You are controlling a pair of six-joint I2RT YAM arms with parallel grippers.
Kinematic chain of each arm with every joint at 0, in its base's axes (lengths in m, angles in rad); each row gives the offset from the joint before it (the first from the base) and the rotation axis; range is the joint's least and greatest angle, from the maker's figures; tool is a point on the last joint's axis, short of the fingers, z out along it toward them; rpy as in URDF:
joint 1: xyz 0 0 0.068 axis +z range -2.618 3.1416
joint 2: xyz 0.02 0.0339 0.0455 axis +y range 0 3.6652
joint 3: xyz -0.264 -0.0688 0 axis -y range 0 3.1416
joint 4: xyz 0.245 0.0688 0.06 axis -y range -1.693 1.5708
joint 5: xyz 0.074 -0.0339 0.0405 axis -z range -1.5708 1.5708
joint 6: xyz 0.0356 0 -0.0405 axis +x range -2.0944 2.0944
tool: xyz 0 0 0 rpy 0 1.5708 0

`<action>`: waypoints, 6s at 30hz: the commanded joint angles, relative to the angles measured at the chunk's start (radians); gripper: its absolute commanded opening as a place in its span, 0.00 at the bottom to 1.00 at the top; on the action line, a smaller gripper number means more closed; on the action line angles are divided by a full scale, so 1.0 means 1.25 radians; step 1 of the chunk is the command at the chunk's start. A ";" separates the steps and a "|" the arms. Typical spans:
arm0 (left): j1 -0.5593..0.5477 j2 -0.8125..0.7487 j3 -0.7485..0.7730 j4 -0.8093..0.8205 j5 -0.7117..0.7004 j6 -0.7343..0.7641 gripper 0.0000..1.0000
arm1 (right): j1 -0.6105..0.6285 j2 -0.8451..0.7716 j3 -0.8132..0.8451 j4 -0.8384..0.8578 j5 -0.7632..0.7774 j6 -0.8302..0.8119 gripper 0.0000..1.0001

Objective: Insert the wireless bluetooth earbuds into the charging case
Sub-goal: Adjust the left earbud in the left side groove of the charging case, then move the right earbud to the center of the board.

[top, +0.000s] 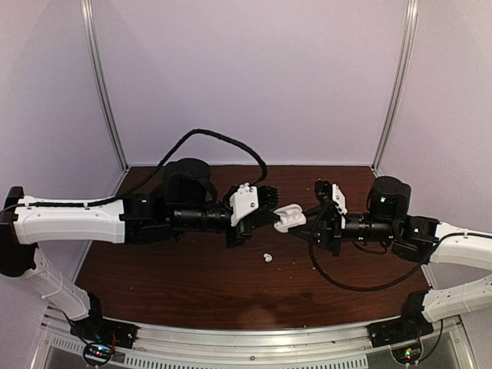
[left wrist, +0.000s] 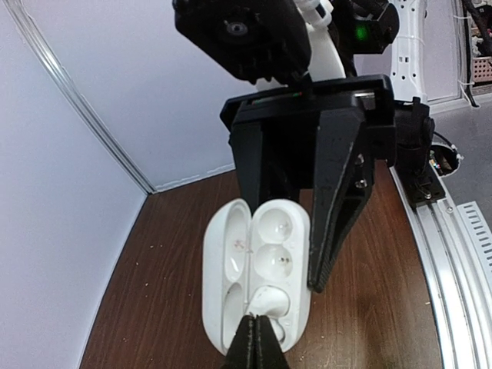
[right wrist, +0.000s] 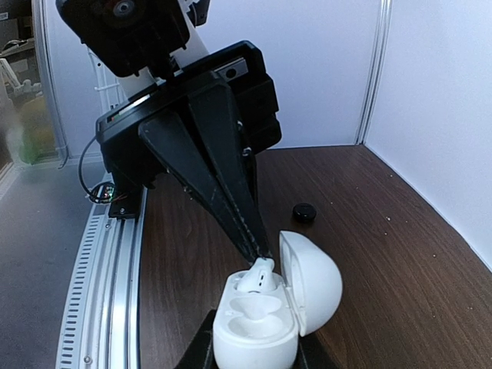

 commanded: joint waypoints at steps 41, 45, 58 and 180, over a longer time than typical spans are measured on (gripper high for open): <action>0.240 0.368 0.012 0.153 0.233 -0.192 0.26 | -0.140 -0.139 -0.122 0.122 -0.006 0.184 0.00; 0.239 0.406 0.012 0.177 0.231 -0.246 0.35 | -0.140 -0.159 -0.123 0.101 0.002 0.179 0.00; 0.157 0.470 0.060 0.120 -0.043 -0.246 0.73 | -0.140 -0.148 -0.117 0.101 0.005 0.175 0.00; 0.238 0.415 -0.078 -0.048 0.132 -0.031 0.35 | -0.143 -0.166 -0.115 0.068 0.000 0.171 0.00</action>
